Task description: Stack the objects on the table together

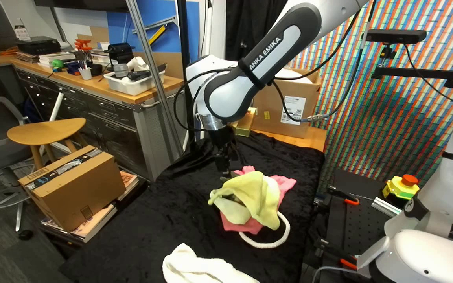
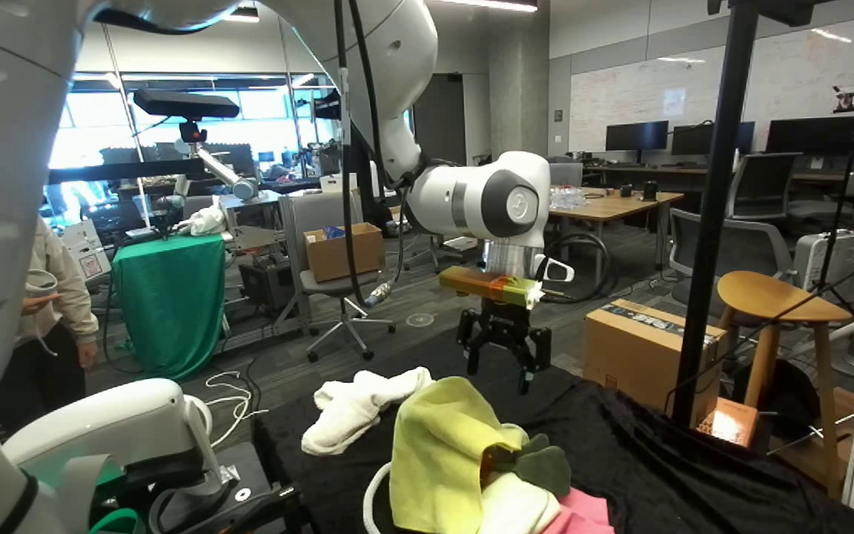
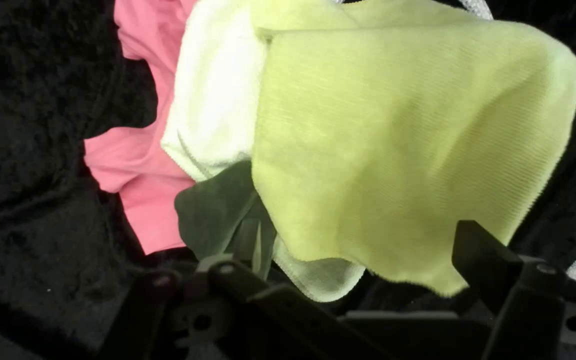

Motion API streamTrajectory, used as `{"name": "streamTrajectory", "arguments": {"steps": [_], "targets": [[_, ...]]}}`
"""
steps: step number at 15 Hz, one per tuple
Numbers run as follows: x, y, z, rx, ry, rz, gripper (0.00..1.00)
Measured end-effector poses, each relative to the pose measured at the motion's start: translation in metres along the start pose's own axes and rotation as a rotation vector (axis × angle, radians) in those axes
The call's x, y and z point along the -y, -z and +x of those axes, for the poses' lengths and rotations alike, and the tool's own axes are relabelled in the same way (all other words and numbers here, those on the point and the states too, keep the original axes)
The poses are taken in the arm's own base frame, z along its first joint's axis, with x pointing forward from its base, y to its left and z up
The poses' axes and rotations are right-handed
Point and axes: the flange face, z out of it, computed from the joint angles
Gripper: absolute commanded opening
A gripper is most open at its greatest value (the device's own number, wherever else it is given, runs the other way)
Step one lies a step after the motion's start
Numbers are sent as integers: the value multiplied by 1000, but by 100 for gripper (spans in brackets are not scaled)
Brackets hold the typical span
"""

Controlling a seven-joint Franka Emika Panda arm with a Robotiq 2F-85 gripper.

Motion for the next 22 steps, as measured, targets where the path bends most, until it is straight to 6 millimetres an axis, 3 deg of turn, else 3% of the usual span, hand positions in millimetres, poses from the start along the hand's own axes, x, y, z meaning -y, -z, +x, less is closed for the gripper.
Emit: {"name": "streamTrajectory", "arguments": {"steps": [5, 9, 16, 22], "targets": [[4, 31, -4, -59, 8, -13, 100], [37, 52, -11, -87, 89, -53, 100], [93, 33, -21, -77, 232, -124, 100], [88, 3, -58, -95, 271, -162, 100]]}}
